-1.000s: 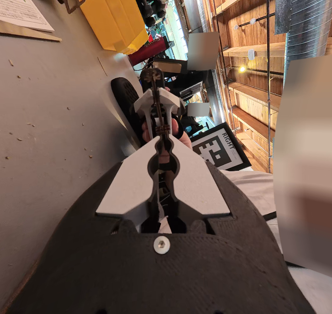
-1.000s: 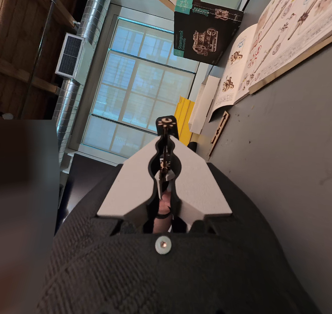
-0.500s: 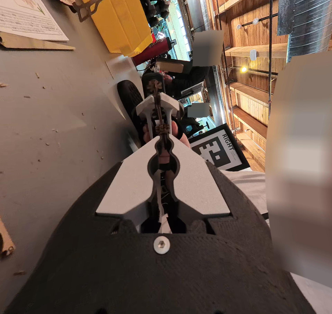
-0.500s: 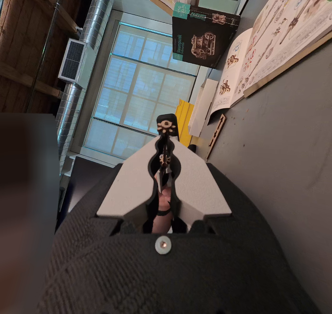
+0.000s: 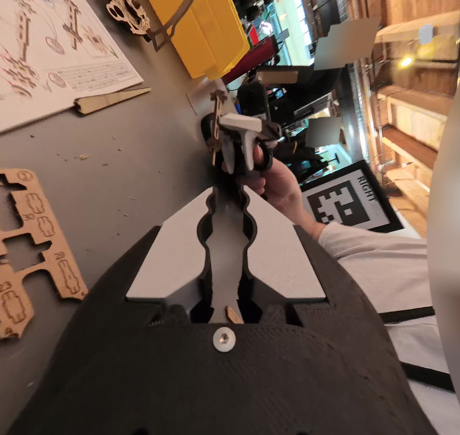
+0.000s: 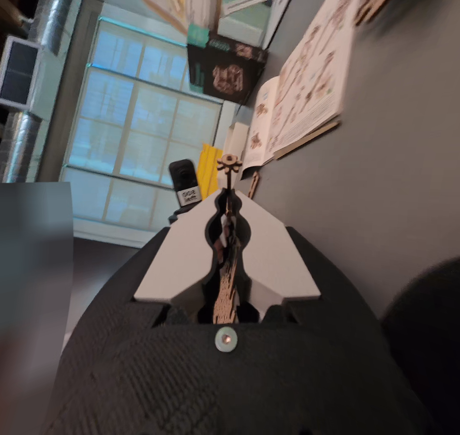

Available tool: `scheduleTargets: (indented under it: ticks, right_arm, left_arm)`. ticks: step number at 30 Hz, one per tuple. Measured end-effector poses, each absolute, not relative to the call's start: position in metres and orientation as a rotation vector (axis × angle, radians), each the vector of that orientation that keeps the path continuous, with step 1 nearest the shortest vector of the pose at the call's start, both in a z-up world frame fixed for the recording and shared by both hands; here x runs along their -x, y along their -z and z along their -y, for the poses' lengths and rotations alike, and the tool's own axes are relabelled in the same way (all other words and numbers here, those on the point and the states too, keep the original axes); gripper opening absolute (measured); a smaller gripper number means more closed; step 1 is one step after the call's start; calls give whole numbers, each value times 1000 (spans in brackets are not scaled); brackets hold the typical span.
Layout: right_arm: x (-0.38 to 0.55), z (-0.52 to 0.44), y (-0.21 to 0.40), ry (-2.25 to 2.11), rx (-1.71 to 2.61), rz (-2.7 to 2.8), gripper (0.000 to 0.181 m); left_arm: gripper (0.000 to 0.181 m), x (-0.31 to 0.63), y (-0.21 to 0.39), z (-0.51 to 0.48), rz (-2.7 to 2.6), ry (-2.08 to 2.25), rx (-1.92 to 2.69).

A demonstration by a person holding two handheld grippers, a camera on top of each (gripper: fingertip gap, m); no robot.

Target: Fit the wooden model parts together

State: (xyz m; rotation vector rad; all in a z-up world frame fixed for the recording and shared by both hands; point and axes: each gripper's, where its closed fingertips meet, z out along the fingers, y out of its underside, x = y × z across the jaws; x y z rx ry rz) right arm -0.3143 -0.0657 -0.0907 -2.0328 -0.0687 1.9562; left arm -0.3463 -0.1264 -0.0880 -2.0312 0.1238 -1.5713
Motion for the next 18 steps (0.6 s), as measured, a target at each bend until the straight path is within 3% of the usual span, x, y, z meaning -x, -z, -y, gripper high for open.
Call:
scheduleTargets:
  ticks: [9, 18]
  right_arm:
    - [289, 27, 121, -1608, 2317, -25, 0]
    - [292, 23, 134, -1606, 2490, -31, 0]
  left_arm:
    - [14, 344, 87, 137, -222, 1515, 2074]
    - [13, 340, 84, 148, -240, 1572, 2069]
